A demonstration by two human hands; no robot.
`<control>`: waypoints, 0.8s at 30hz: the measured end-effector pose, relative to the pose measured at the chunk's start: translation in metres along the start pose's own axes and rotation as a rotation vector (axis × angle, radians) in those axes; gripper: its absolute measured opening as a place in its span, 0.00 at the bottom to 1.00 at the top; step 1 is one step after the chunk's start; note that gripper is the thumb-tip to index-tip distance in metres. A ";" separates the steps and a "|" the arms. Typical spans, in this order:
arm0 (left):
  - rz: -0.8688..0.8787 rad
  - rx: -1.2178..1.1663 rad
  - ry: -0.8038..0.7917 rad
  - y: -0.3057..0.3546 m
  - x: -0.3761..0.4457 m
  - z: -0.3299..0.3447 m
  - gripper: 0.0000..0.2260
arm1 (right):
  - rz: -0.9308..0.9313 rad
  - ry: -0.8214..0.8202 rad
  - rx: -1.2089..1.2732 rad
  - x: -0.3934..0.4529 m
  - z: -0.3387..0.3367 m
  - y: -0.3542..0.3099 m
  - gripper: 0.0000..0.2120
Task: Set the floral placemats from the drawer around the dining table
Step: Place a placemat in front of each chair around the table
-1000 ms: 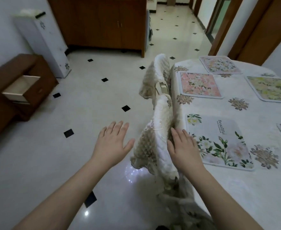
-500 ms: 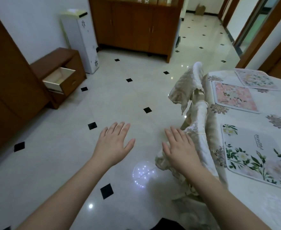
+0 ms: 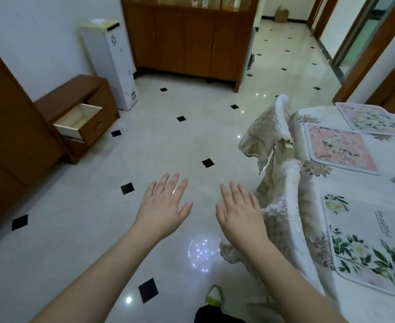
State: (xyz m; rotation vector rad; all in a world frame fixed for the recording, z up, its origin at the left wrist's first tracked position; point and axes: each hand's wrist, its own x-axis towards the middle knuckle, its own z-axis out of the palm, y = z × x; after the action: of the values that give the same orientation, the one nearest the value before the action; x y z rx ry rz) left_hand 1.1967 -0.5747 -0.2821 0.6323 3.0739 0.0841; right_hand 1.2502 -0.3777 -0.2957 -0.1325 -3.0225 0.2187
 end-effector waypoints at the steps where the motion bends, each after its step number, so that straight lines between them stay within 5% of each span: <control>1: 0.013 0.005 0.005 0.005 0.014 0.001 0.37 | 0.003 0.012 -0.003 0.010 0.002 0.006 0.27; 14: 0.130 0.150 0.117 0.035 0.170 -0.005 0.28 | -0.007 0.078 -0.003 0.159 0.001 0.083 0.27; 24: 0.091 0.128 0.150 -0.015 0.274 0.000 0.27 | -0.003 0.074 -0.025 0.267 0.017 0.060 0.27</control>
State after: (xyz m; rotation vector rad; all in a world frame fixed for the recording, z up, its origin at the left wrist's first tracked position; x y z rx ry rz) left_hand 0.9391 -0.4801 -0.2801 0.8079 3.2140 -0.0693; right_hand 0.9884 -0.2955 -0.2939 -0.1353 -2.9528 0.1727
